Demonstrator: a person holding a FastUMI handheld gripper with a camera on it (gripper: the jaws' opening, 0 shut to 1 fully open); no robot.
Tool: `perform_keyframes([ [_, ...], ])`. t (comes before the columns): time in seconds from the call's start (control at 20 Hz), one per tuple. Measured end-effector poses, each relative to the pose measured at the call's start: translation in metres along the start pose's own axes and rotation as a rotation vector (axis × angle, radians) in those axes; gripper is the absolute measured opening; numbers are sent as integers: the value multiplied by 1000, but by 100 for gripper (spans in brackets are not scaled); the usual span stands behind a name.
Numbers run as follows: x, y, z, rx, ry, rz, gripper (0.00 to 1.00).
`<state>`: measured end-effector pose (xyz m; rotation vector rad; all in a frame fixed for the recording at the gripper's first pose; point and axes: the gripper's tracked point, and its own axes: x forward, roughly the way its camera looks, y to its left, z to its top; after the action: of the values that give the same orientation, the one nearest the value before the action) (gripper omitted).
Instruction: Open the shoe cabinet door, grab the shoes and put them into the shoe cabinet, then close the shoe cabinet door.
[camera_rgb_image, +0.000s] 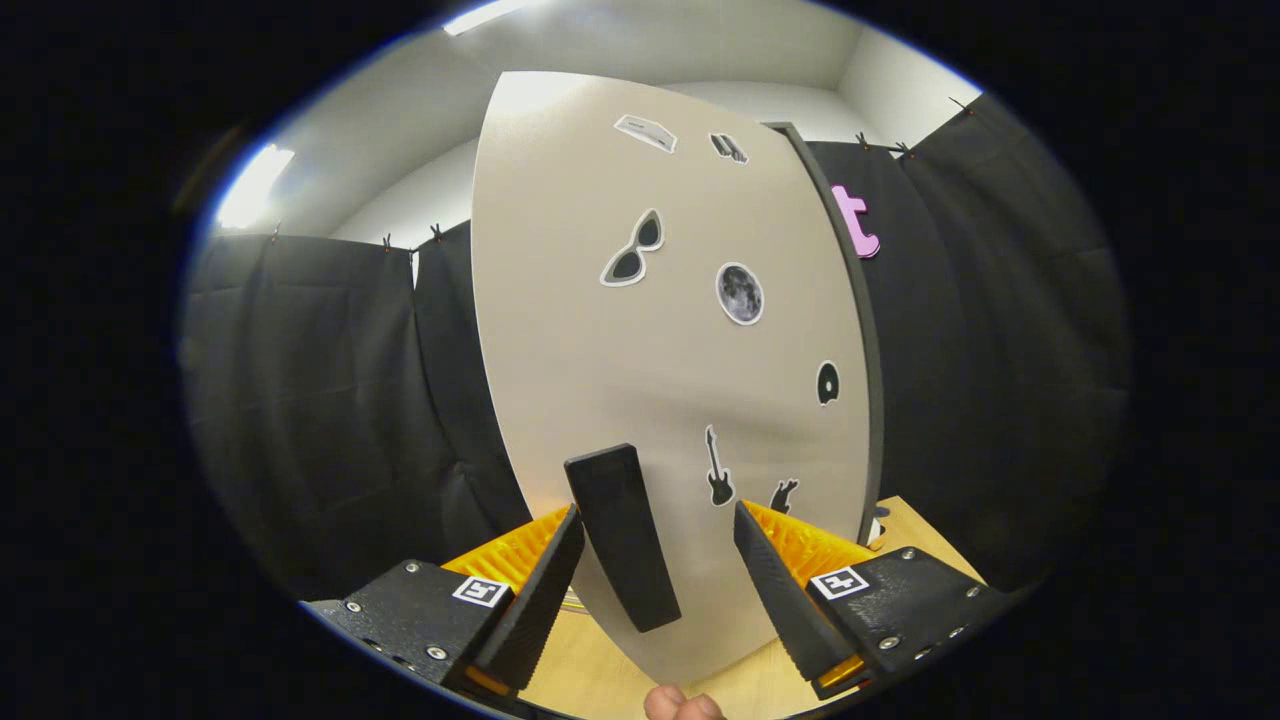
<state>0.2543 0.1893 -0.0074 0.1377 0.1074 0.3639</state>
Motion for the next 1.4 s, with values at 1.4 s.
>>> perform_keyframes([
  [1.4,166,43,8,-163,-82,-207,95],
])
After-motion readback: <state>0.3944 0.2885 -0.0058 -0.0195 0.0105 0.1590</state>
